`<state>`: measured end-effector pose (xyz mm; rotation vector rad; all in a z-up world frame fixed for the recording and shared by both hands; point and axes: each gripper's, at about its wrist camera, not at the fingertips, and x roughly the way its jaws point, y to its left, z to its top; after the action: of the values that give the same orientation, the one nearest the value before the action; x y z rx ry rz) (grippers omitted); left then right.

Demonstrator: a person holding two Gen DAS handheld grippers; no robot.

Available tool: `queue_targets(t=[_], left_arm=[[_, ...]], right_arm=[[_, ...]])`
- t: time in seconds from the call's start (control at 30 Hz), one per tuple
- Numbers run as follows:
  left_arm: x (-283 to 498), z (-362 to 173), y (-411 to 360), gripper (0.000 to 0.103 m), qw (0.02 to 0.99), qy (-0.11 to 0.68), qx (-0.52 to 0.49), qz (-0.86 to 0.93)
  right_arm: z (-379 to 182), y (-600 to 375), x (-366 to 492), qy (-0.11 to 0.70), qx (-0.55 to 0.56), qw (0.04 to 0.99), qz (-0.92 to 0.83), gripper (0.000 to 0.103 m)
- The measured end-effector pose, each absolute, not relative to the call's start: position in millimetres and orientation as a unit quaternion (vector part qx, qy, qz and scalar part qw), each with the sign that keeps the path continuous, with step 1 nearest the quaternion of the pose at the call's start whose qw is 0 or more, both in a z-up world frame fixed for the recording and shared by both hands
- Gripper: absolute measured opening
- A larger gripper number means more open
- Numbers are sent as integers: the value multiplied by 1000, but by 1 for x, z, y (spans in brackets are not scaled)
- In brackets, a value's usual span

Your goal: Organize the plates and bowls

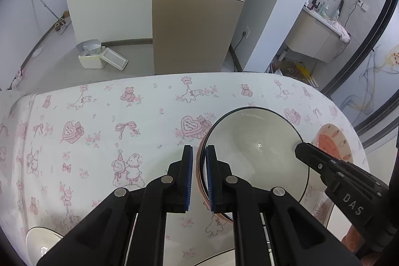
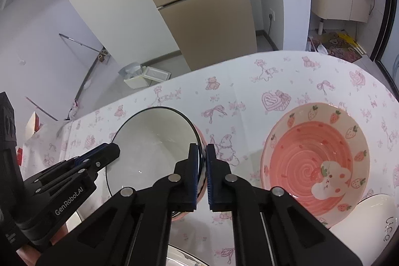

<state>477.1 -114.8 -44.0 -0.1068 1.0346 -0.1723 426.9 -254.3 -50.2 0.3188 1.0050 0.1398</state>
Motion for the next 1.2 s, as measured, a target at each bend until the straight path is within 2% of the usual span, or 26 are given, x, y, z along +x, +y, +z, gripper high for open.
queue_targets(t=[0.53,0.8,1.0,1.07,1.1,1.13,1.17,1.2], left_arm=[[474,-41,-118,11,867,490,-40,-85],[467,-26,-114,11,876,473,-46,-89],[453,5,-105,11,893,437,-60,-89],[449,13,-103,11,897,429,-60,-83],[446,18,-103,12,901,423,-56,-80],[443,23,-104,20,905,416,-52,-78],[442,27,-104,39,906,412,-51,-77],[439,31,-104,53,908,408,-52,-77]], right_arm=[[-52,-256,427,481,151,861,65,5],[-30,-256,417,460,143,875,56,7],[1,-252,403,422,133,894,68,30],[11,-253,397,408,128,902,63,44],[15,-254,395,401,128,905,60,47],[20,-256,392,394,130,908,57,51],[24,-258,389,388,131,911,55,55],[29,-260,387,383,132,913,53,57]])
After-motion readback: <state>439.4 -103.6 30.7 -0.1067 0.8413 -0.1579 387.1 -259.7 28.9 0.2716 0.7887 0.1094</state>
